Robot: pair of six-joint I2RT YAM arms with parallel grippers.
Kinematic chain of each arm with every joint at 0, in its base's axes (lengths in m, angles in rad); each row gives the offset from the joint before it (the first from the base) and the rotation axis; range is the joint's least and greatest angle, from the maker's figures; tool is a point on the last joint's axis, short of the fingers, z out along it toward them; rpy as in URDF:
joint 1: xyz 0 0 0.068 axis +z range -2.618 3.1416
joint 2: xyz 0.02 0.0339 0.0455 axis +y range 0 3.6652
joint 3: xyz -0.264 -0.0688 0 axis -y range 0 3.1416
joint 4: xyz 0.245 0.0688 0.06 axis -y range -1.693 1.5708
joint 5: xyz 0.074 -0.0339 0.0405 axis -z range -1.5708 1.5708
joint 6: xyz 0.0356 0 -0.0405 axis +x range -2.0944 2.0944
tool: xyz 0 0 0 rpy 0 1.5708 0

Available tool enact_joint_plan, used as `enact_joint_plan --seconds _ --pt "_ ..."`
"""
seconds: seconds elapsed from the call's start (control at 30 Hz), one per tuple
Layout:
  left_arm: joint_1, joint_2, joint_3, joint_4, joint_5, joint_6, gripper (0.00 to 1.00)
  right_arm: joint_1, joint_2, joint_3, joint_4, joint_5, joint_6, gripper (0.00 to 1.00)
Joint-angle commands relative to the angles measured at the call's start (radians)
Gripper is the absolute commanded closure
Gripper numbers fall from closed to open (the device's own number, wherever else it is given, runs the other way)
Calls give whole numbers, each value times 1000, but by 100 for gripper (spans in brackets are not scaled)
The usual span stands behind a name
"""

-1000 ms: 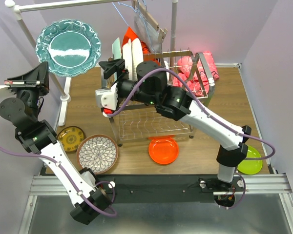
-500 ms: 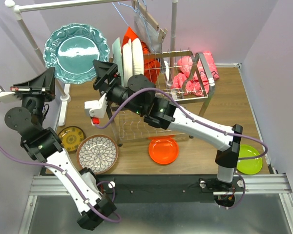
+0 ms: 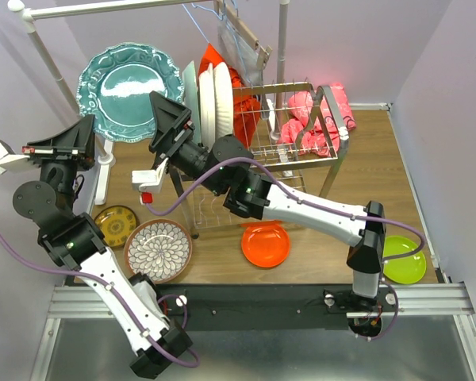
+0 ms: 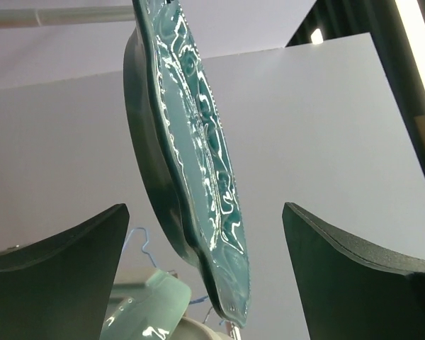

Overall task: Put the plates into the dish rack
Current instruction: Pass the plate from the left arm to the right

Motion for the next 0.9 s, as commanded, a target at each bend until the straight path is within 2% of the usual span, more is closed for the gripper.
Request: enact_joint_plan --seconds 0.0,0.03,0.07,0.17,0.23,0.27,0.33,0.37,0.43,0.47,0.5,0.6,0.87 --pt "5 -37 9 87 -2 -82 100 12 14 -46 78 3 -44 6" --pt "5 -39 9 85 -3 -83 100 14 13 -46 83 -3 -47 10" --pt "5 -39 11 87 -2 -85 100 14 16 -44 87 -3 -49 21" --pt "5 -44 9 87 0 -86 100 15 17 -41 100 -15 -59 37" --pt "5 -48 8 85 1 -86 100 17 13 -46 113 -28 -69 38" --pt "5 -50 6 85 3 -88 100 18 12 -47 120 -31 -70 46" --pt "5 -51 8 85 6 -88 100 20 9 -53 136 -43 -81 54" --pt "5 -53 8 85 5 -91 100 21 9 -55 143 -48 -84 62" --pt "5 -57 11 87 8 -91 100 21 12 -53 159 -57 -95 72" --pt "5 -57 12 88 11 -91 100 21 17 -46 169 -60 -98 85" --pt "5 -60 11 88 11 -91 100 21 20 -41 178 -61 -101 89" --pt "5 -65 2 113 17 -106 100 21 35 -9 212 -81 -115 95" --pt "5 -88 -47 203 34 -157 100 20 80 141 236 -155 -109 99"
